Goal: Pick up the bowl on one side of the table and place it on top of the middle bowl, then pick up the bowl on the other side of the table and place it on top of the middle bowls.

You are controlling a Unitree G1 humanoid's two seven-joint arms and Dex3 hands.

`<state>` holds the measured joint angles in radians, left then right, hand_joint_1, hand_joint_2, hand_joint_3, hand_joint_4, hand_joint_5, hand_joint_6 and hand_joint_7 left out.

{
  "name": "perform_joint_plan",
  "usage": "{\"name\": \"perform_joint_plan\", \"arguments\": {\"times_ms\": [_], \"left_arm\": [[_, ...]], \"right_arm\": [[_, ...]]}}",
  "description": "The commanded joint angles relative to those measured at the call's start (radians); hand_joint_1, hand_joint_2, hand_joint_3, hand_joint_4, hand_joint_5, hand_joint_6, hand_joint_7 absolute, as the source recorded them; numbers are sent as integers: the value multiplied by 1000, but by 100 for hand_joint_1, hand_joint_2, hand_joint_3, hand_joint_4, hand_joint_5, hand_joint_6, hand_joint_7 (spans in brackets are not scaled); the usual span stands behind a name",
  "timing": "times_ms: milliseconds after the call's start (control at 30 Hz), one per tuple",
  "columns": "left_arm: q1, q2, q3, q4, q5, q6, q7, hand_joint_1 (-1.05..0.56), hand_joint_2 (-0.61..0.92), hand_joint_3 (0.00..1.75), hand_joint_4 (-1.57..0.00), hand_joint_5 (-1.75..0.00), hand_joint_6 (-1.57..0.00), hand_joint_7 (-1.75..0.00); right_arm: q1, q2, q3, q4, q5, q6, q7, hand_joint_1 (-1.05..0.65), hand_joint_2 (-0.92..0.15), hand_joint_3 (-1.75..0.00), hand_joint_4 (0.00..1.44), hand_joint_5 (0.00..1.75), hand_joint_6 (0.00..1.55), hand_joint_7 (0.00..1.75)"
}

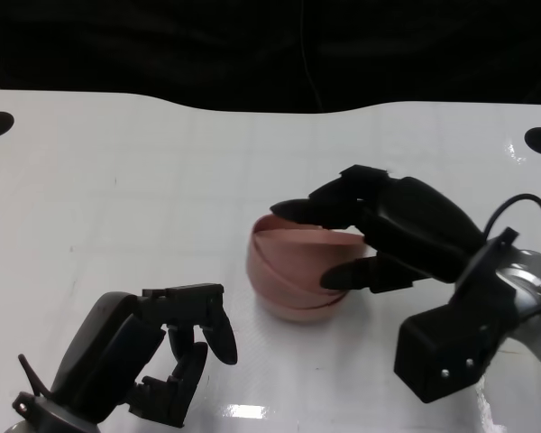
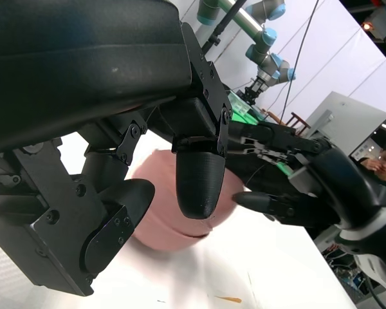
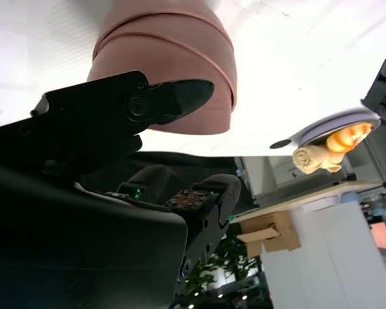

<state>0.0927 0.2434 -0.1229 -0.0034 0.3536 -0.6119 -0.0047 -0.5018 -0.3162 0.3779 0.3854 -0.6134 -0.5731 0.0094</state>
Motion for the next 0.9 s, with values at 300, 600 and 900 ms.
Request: {"name": "perform_joint_plan", "arguments": {"times_ms": [300,600,900], "left_arm": [[-6,16,6,15,-4,-8,-4,4,17,163,-90,-168,-84,-148],[-9,18,7,22,-4,-9,-5,4,17,163,-90,-168,-84,-147],[-9,25,11,33,-14,-22,-8,4,18,163,-90,-168,-84,-147]], "right_arm": [[166,-67,-128,-172,79,15,-6,-60,-92,-17,0,50,22,0],[319,-71,-219,-275,170,-35,-24,-50,-92,-13,0,80,33,8],[456,-41,-260,-320,265,-121,-44,-24,-91,-12,27,117,63,36]]}}
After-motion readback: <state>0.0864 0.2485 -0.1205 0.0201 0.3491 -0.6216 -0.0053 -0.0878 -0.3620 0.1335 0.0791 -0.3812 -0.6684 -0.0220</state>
